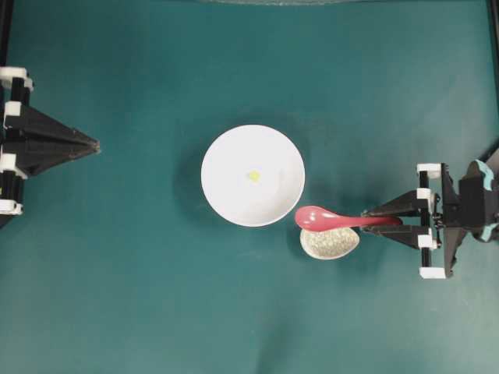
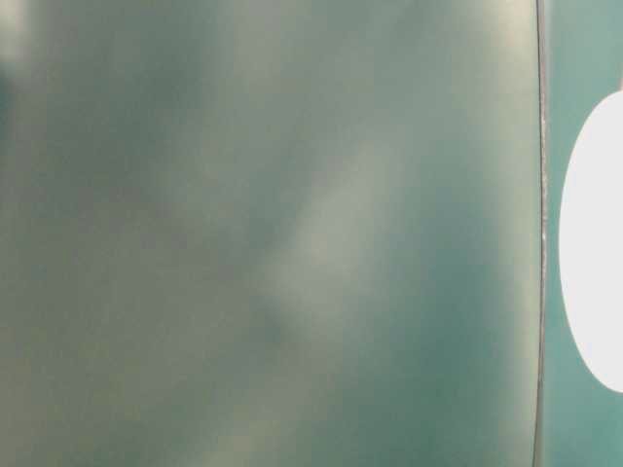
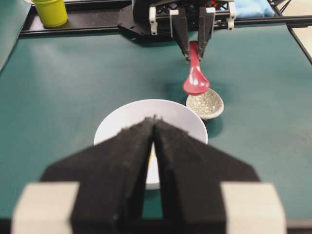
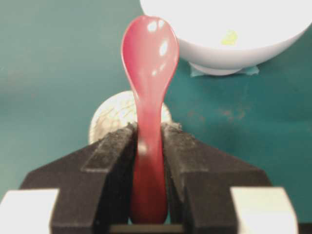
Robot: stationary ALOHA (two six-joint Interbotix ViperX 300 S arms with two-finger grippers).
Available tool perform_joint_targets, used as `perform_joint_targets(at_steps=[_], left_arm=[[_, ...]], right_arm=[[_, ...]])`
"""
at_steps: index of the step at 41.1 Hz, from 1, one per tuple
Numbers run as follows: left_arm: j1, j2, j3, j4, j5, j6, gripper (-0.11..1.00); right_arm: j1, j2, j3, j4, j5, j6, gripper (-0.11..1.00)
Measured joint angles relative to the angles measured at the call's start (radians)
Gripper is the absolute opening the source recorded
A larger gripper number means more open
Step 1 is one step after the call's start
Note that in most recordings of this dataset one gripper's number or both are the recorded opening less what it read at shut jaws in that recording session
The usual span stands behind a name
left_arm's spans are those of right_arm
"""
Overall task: Scoop the yellow hexagonal prism block from the bowl with a spoon using the right arm.
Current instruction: 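Lift the pink spoon out of the spoon rest with the right gripper, then move the spoon over the white bowl and lower its bowl inside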
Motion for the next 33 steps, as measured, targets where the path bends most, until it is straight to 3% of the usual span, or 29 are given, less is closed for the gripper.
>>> perform_joint_targets(at_steps=[17, 33], left_arm=[[0.000, -0.011, 0.000, 0.000, -0.002, 0.000, 0.08], [-0.002, -0.025, -0.002, 0.000, -0.002, 0.002, 0.08]], right_arm=[[-0.225, -0.278, -0.117, 0.002, 0.462, -0.244, 0.24], [-0.463, -0.362, -0.259, -0.002, 0.891, -0.336, 0.24]])
